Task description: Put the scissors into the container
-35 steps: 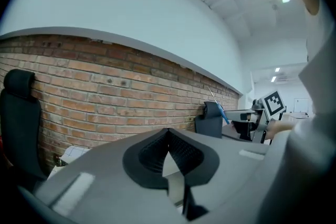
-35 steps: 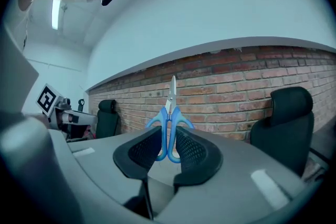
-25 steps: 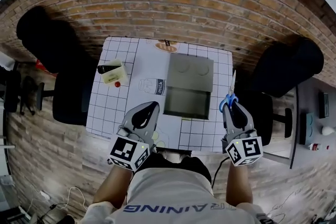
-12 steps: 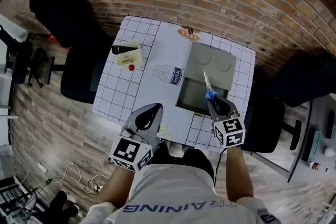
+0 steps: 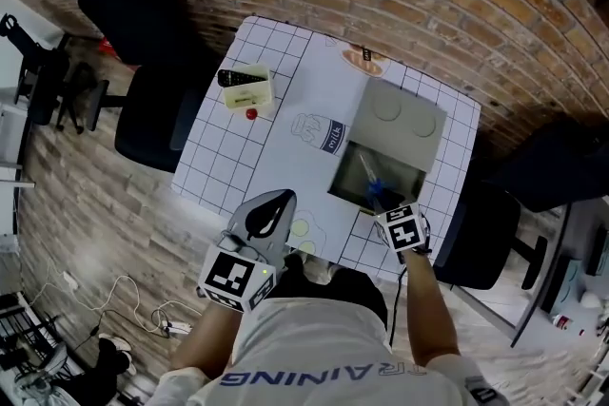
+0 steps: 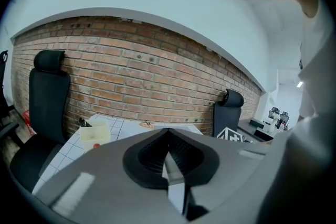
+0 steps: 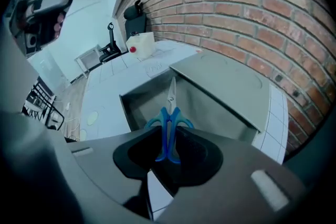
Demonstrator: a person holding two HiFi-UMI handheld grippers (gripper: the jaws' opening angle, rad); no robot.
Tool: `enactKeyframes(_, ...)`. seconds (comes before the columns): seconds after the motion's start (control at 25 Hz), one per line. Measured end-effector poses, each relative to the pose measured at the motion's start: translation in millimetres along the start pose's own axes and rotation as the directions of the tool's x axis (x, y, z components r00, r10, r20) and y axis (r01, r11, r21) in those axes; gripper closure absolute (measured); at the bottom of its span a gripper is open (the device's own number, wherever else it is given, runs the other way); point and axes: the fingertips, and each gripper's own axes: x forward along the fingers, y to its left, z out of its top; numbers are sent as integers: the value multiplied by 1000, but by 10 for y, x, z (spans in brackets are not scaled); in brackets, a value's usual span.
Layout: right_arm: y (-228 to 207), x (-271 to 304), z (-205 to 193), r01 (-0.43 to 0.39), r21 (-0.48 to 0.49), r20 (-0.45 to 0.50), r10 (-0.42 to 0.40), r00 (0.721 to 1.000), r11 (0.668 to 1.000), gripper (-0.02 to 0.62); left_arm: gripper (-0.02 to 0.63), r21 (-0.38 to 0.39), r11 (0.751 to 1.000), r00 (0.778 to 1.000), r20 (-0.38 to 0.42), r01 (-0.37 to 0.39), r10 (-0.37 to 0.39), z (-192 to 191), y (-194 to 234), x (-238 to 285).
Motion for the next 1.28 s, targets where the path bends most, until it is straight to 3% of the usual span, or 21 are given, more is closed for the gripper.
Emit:
enactKeyframes(0.36, -167, 147, -154, 60, 61, -99, -54, 994, 996, 492, 607, 6, 1000, 1000, -5, -18, 18, -11, 53, -27)
enactKeyframes(0.72, -164, 203, -239, 65, 71, -144, -54, 988, 995, 488, 607, 31, 998, 999, -10, -53, 54, 40, 282, -89)
enactKeyframes(0.96, -253, -75, -9, 94, 92, -51, -89, 995, 991, 489, 607, 74, 997, 999, 24, -33, 31, 182, 191, -53)
enactKeyframes(1.08, -319, -380, 245, 112, 117, 63, -120, 991, 987, 521, 607, 83, 996, 999, 52, -13, 9, 322, 117, -35)
enactKeyframes(1.28, -476, -1013, 749, 153, 153, 270, -190, 944, 976, 566, 607, 98, 995, 992, 116, 35, -47, 612, -65, 54)
